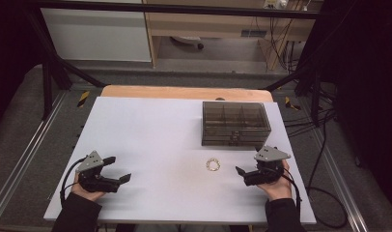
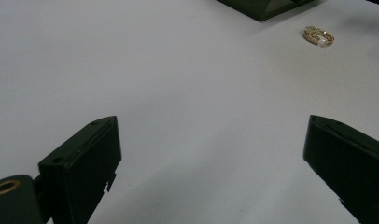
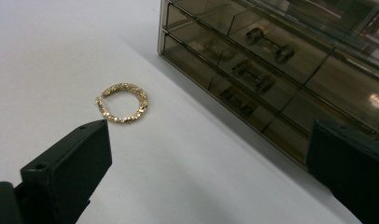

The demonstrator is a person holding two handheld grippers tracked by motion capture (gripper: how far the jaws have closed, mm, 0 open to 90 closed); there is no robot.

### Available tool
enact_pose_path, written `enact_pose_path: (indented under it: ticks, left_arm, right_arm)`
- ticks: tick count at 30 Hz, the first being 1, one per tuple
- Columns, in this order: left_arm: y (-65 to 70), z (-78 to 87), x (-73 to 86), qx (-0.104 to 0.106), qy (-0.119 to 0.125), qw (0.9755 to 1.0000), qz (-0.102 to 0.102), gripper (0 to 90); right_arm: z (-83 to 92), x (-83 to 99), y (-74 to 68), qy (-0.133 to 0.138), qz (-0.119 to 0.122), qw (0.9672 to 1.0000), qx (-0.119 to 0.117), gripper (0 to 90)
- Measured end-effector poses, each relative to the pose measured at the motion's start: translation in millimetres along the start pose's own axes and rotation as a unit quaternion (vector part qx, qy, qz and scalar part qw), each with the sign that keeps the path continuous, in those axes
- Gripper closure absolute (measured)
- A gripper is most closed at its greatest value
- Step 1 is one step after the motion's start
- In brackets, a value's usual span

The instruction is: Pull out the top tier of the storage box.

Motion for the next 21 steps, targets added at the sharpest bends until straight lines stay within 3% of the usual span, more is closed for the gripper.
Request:
enact_pose_path:
  ticks: [7, 21]
  left_arm:
    - [-0.1, -0.4, 0.3, 0.0, -0.001, 1.0, 0.0, 4.0]
    - [-0.4, -0.7, 0.7, 0.0, -0.002, 1.0, 0.0, 4.0]
  right_arm:
    - [-1.0, -7.5, 0.2, 0.003, 0.042, 0.9989, 0.023, 2.4]
    - [-8.6, -15.4, -6.3, 0.004, 0.111, 0.9923, 0.056, 4.3]
Point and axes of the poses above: each handheld gripper's, and its own axes: z roughly backward along the jaws, x roughly out of its underside, y roughly to its right, the point moved 6 cm from there along -z, roughly forward along the jaws, and after that the axes turned 15 degrees about x, right-handed, at the moved point
